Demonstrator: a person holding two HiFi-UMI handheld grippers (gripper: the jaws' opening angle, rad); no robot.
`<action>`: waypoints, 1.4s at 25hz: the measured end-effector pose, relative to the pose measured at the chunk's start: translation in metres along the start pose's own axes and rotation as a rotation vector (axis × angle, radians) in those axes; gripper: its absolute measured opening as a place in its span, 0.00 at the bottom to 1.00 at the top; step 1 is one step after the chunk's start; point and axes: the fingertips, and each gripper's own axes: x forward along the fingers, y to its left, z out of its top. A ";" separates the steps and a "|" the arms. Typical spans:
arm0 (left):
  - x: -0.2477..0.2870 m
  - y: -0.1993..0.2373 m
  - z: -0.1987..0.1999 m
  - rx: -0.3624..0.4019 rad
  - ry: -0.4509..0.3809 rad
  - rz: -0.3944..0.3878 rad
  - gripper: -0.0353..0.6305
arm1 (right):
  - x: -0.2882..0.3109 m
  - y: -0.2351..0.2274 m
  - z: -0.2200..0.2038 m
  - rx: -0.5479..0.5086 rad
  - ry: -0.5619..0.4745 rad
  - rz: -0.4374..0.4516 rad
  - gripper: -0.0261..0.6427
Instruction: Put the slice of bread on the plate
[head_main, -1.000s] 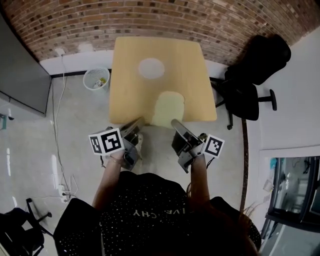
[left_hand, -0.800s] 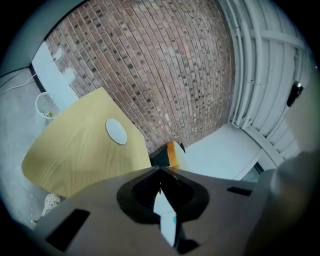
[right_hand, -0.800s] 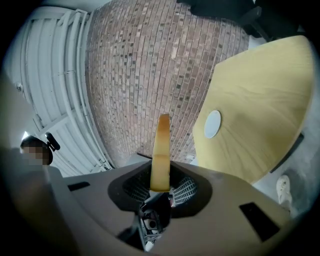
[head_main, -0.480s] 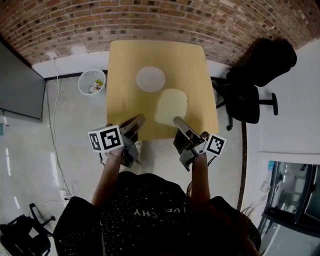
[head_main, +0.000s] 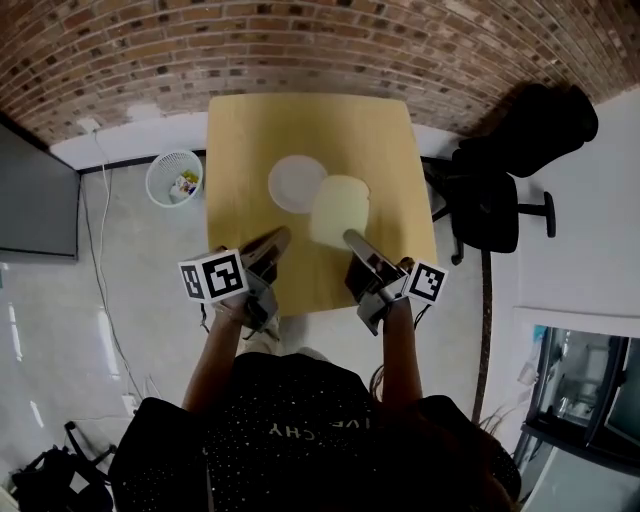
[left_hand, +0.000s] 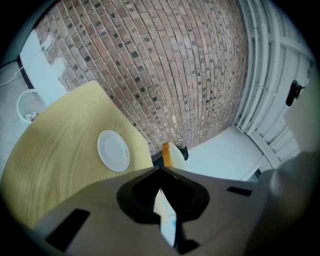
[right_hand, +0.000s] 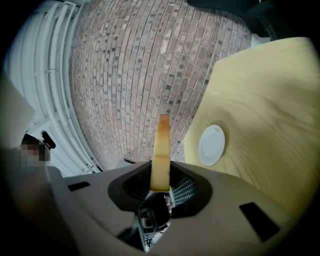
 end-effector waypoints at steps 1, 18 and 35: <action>0.005 0.003 0.005 0.002 -0.002 -0.005 0.07 | 0.005 -0.006 0.004 0.001 0.007 -0.012 0.18; 0.031 0.077 0.051 -0.007 -0.116 0.093 0.07 | 0.098 -0.115 0.034 0.084 0.081 -0.170 0.18; 0.022 0.086 0.049 -0.035 -0.152 0.156 0.07 | 0.133 -0.144 0.023 0.114 0.174 -0.335 0.47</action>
